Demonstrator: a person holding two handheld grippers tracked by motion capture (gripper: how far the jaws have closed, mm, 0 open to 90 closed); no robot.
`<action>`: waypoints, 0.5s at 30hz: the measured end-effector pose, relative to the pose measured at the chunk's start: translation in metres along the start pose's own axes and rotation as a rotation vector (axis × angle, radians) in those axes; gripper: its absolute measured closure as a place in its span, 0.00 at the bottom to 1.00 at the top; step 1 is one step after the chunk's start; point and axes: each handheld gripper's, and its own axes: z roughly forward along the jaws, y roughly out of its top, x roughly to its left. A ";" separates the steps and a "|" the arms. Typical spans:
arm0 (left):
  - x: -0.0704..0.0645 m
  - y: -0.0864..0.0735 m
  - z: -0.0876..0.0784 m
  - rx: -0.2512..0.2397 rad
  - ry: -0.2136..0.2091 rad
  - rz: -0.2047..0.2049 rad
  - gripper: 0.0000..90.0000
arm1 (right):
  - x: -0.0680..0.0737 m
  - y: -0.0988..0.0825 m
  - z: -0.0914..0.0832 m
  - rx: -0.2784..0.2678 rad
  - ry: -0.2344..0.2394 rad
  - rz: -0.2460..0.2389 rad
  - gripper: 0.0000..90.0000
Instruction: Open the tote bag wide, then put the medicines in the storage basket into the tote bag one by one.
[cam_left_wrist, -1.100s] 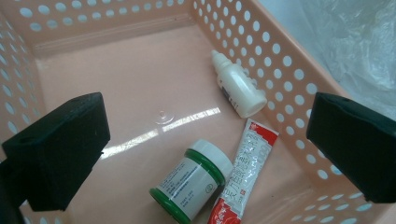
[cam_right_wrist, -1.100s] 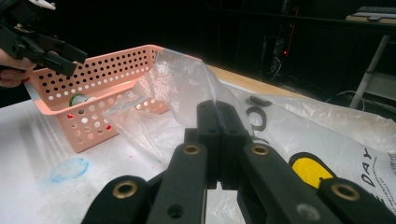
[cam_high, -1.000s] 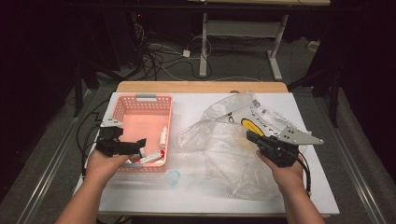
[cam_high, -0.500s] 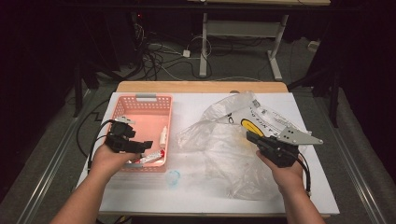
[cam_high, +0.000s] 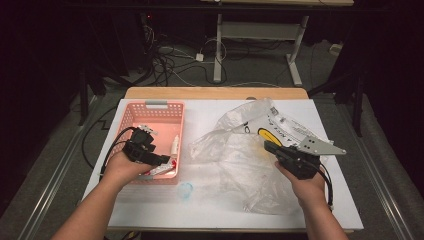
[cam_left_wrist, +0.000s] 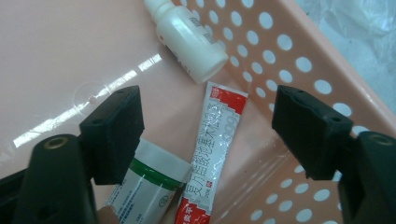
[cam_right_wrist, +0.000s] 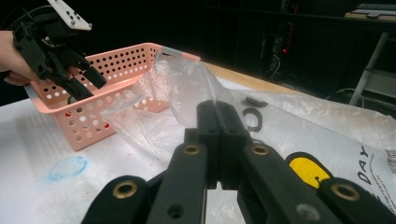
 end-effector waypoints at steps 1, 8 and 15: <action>0.000 0.000 0.001 0.007 -0.002 0.005 0.30 | 0.000 0.000 0.000 0.000 0.000 0.001 1.00; -0.005 0.007 0.007 0.087 -0.036 0.063 0.38 | 0.001 0.000 0.000 0.003 0.001 -0.004 1.00; -0.010 0.017 0.018 0.184 -0.064 0.130 0.45 | 0.000 -0.001 0.001 0.006 -0.003 0.003 1.00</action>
